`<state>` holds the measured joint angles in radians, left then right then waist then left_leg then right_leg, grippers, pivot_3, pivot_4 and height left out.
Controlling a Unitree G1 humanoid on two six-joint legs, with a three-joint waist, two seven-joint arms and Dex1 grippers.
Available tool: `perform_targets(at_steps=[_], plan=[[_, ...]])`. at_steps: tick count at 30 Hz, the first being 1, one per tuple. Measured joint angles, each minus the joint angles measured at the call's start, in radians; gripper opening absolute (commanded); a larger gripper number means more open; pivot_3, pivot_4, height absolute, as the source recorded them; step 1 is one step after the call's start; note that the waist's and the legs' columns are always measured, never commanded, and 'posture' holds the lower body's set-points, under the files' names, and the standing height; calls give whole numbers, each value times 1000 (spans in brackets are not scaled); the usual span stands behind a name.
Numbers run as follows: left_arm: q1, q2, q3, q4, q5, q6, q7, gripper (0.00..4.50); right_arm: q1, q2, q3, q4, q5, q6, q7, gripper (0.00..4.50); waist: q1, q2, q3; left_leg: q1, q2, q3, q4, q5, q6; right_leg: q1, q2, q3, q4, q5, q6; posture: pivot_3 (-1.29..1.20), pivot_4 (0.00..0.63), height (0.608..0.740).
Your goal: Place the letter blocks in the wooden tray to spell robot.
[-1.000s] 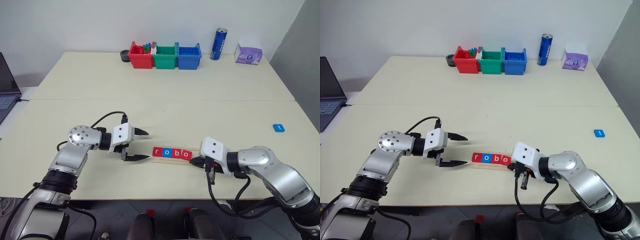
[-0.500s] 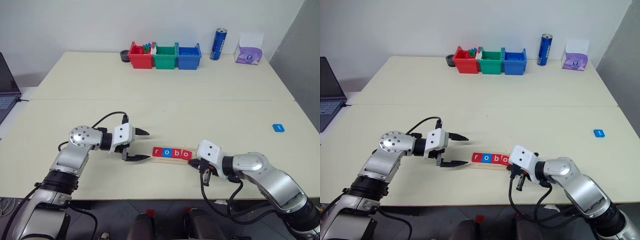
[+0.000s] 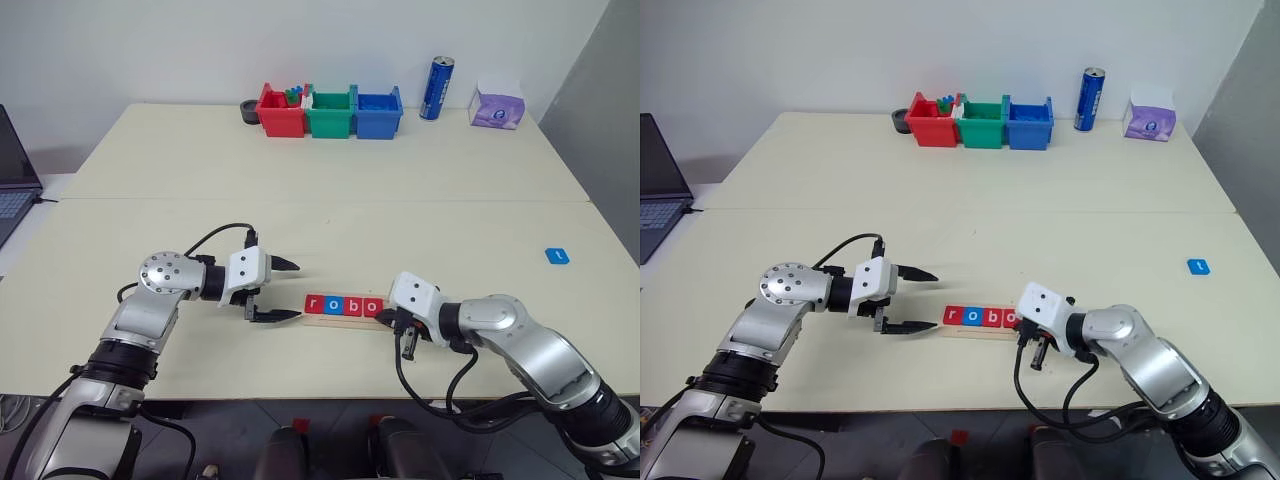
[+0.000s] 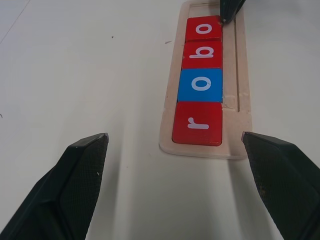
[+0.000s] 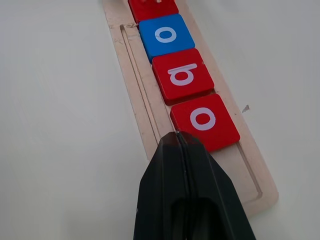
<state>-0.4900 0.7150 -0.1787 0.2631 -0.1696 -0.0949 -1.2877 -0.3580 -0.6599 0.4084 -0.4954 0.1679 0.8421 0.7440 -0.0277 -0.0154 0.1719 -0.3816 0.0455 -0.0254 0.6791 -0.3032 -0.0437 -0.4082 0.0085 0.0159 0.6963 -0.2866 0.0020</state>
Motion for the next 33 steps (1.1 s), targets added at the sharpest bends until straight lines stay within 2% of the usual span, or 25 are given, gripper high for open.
perform_targets(at_steps=[5,10,26,33], plan=[[0,-4,0,-2,-1,7,8,4500,-6,-7,-12,-18,21,9,20,22,0,0,0,0,0,0,0,0,0,0,0,0,0,0,0,0,150,740],[0,-5,0,-18,-5,27,11,4500,-7,-39,-78,-37,35,14,18,22,0,0,0,0,0,0,0,0,0,0,0,0,0,0,0,0,150,740],[-2,-16,0,-31,-5,48,11,4500,-29,-54,29,71,-82,-80,34,22,0,0,0,0,0,0,0,0,0,0,0,0,0,0,0,0,150,740],[-2,-15,1,-37,-5,53,11,4500,-65,-3,50,99,-107,-93,44,22,-1,0,0,0,0,0,0,0,0,0,0,0,0,0,0,0,150,740]])
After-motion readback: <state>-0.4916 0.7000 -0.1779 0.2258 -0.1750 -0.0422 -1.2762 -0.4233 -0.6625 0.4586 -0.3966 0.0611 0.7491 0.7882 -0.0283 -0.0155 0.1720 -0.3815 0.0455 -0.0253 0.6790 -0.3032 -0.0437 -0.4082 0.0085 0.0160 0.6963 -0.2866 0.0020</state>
